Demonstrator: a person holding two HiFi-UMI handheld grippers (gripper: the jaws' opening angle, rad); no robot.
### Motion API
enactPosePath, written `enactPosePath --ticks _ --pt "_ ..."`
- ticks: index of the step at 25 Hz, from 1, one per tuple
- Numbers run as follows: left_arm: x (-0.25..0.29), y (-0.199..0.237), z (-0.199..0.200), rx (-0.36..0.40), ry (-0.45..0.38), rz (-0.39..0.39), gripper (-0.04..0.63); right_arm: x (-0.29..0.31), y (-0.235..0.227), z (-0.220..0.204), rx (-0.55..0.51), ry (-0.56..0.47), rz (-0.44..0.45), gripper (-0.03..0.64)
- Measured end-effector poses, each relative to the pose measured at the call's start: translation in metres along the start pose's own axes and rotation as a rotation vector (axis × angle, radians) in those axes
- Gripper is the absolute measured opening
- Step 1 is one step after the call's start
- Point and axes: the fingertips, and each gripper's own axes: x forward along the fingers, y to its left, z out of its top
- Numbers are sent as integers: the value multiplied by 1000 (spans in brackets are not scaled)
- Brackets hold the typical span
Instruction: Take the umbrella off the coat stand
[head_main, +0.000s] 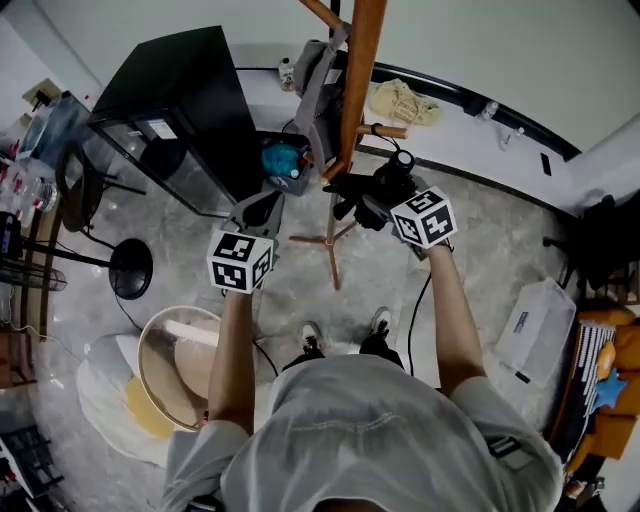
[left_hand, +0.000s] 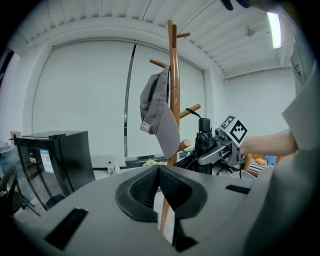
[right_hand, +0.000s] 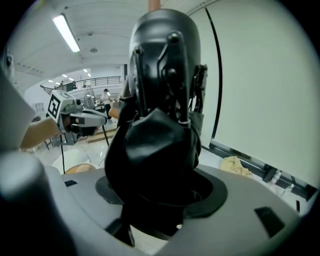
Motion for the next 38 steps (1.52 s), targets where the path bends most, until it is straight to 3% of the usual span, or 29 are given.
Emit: enactPosePath --ticks 7,18,28,38 --pt "10 -7 22 27 -48 -92 14 -56 -3 12 82 -53 -118 290" --pt "2 -53 69 101 -139 -108 14 -164 -15 4 114 -122 -277 290" --pt "-3 -102 110 165 -220 -106 14 -240 -23 -16 118 -156 -326 290" --pt "4 -128 137 225 -260 -102 14 -267 -34 -19 86 -196 -344 290"
